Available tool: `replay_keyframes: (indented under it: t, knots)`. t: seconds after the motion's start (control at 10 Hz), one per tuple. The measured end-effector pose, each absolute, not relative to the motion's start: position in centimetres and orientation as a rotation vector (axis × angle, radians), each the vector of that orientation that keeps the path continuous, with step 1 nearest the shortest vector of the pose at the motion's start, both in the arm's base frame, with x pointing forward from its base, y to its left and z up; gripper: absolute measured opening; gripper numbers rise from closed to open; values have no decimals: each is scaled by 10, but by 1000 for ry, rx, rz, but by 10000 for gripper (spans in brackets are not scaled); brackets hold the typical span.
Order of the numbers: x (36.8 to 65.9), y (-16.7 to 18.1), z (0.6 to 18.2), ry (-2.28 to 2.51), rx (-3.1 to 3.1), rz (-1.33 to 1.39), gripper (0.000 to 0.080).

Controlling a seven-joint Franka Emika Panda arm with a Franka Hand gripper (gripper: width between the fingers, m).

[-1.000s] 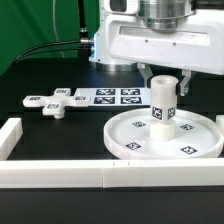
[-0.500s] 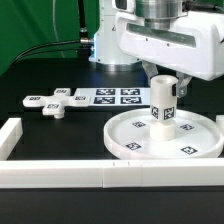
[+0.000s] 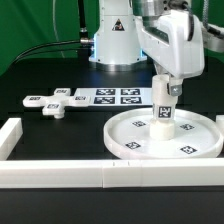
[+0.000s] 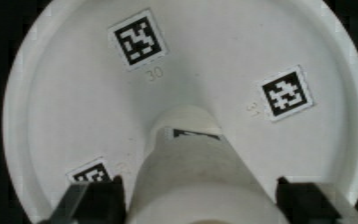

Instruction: Assemble round table

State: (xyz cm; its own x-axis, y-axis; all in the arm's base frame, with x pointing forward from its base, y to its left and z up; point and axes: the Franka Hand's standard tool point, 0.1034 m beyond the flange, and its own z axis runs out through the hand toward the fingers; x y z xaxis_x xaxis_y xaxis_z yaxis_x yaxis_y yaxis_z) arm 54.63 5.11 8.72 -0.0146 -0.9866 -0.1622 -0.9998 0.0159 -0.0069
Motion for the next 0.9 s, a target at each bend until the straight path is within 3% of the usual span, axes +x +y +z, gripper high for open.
replay_keyframes:
  t: [0.4,0.5,0.9]
  knots:
    - [546,56,87,2241,-1991,197,409]
    - [546,57,87,2229,-2006,198,593]
    - [548,55,89,1855,-2336,173,647]
